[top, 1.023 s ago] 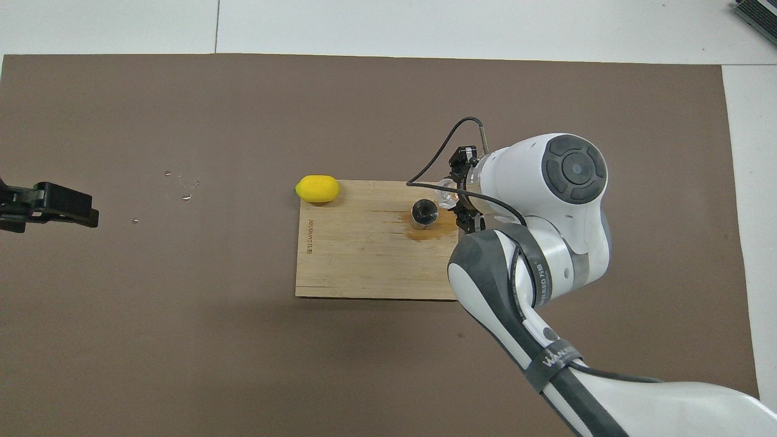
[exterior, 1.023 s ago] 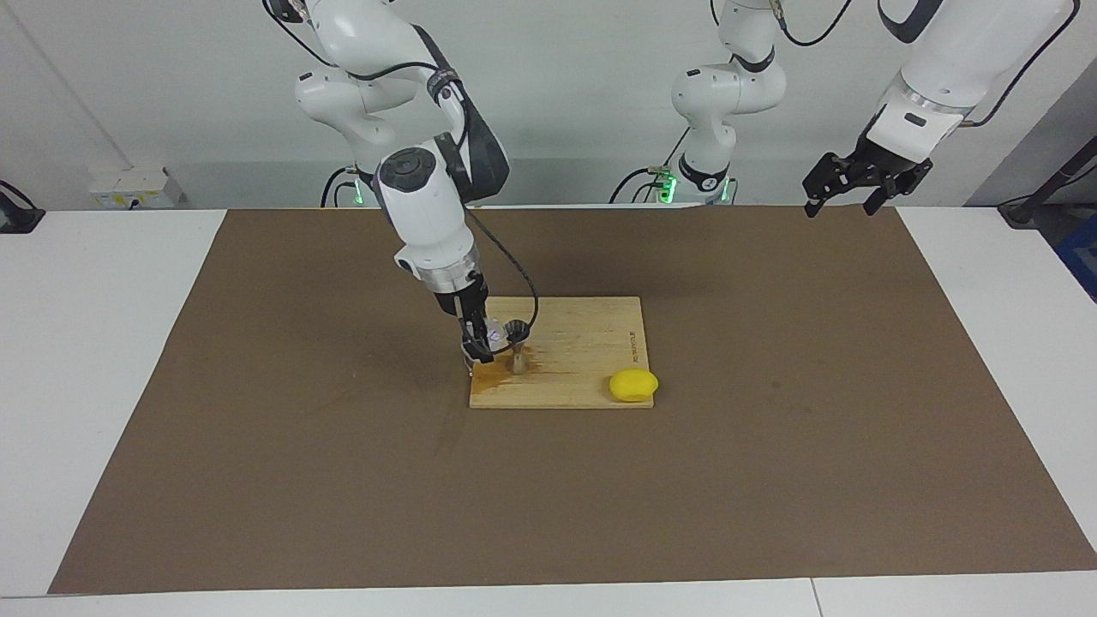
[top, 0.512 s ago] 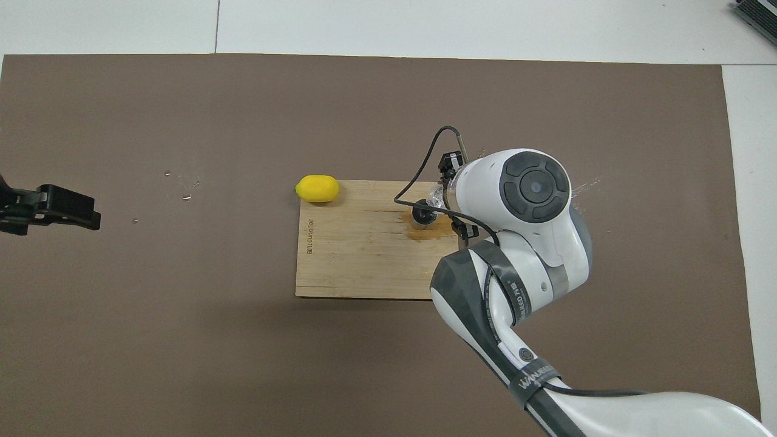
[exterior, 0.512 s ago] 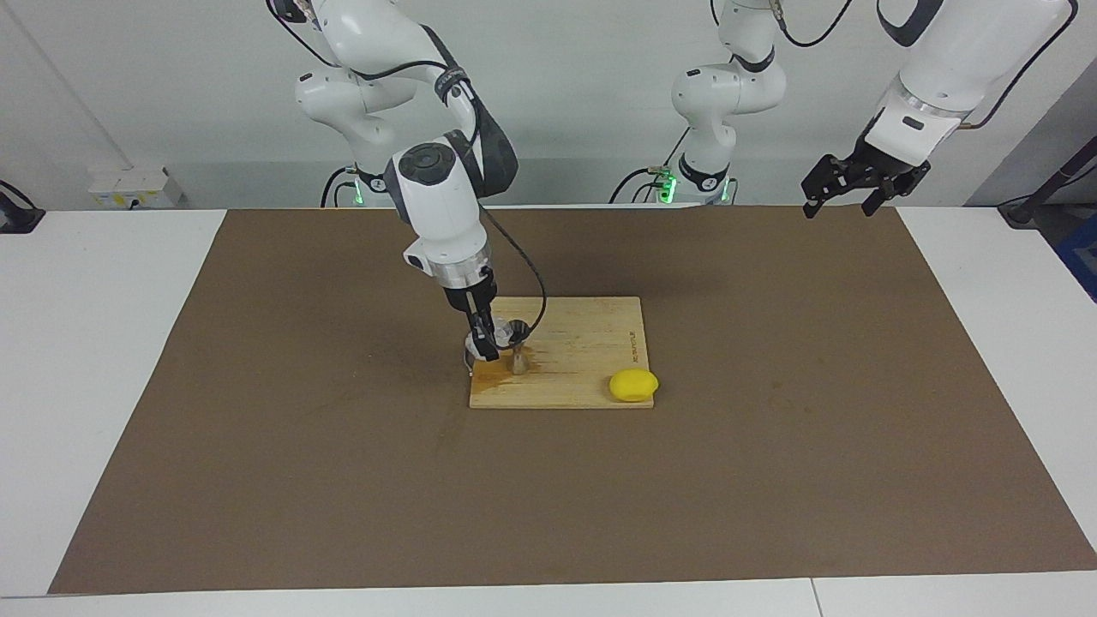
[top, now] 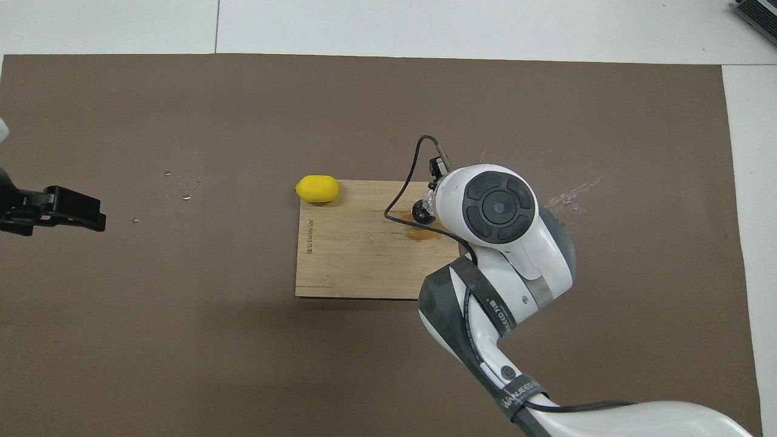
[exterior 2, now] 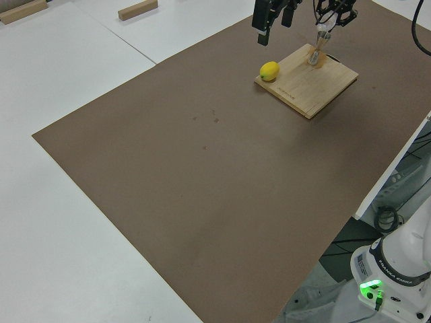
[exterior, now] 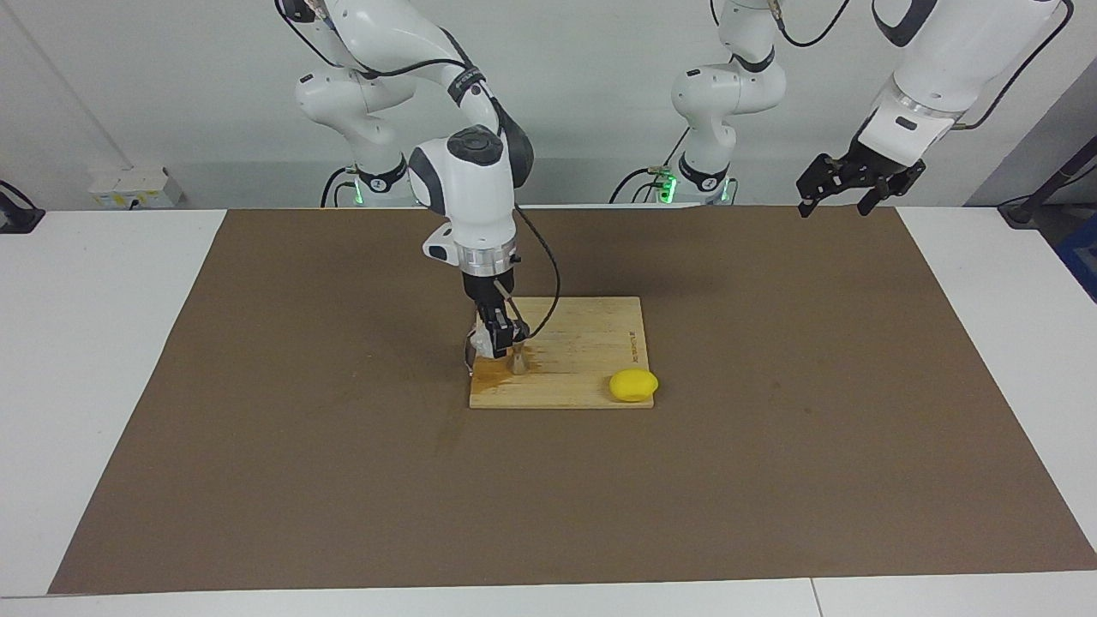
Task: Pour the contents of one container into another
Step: 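Tilt the clear glass over the metal cup with the right gripper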
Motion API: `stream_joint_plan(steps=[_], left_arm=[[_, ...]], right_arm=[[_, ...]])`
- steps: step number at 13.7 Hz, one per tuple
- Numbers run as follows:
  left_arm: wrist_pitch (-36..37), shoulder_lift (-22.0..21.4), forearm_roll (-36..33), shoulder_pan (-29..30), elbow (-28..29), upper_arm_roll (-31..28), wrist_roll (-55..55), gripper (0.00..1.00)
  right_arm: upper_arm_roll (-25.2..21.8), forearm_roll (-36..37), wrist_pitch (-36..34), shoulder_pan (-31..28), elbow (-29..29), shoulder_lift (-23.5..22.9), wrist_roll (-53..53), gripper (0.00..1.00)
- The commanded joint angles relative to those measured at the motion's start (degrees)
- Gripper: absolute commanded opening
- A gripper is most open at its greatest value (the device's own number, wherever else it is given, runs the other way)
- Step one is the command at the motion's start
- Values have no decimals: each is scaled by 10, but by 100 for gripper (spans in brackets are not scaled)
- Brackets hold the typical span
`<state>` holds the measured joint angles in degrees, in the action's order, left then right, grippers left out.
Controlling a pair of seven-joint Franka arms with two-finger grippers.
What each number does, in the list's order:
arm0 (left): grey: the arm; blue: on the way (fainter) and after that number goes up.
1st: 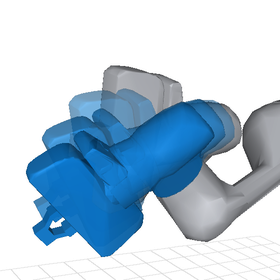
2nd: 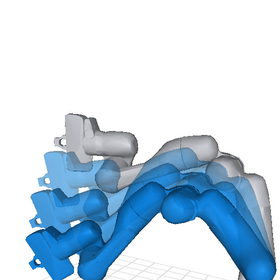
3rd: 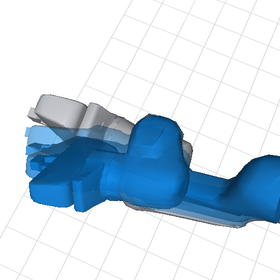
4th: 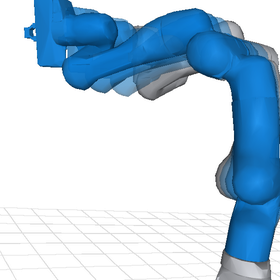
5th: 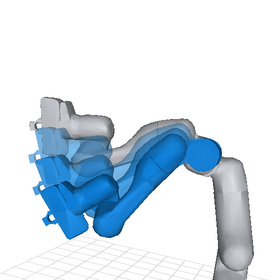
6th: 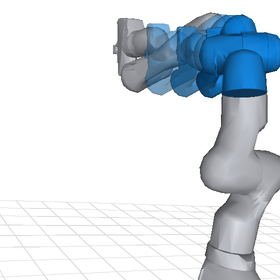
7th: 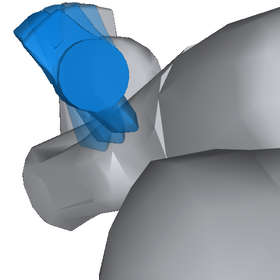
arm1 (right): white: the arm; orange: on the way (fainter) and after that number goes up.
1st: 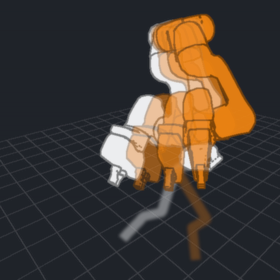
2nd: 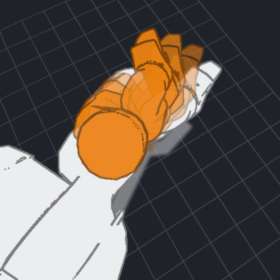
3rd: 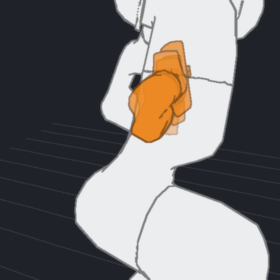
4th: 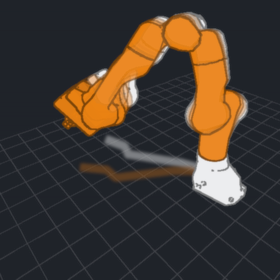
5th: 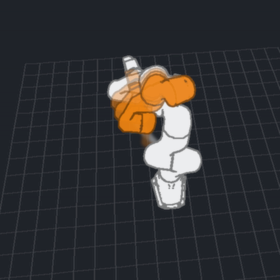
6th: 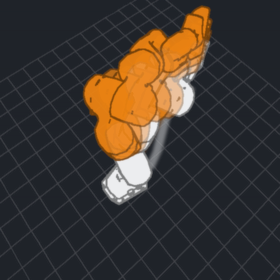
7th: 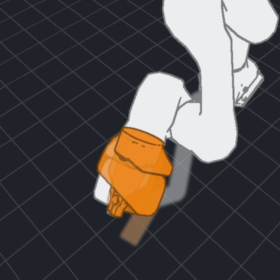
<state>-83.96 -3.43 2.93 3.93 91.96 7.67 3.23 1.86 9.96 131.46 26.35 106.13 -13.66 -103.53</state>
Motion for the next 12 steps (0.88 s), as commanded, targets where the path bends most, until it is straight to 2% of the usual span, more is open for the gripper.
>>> stream_joint_plan(steps=[1,7,12], left_arm=[[7,-4,-8,-2,4,-1,-1,100],[7,-4,-9,-2,4,-1,-1,100],[7,-4,-9,2,4,0,-1,100]], right_arm=[[-1,49,-16,8,-13,-4,-21,0],[0,89,-21,19,-12,-2,-20,0],[2,91,-21,19,-11,-2,-10,0]])
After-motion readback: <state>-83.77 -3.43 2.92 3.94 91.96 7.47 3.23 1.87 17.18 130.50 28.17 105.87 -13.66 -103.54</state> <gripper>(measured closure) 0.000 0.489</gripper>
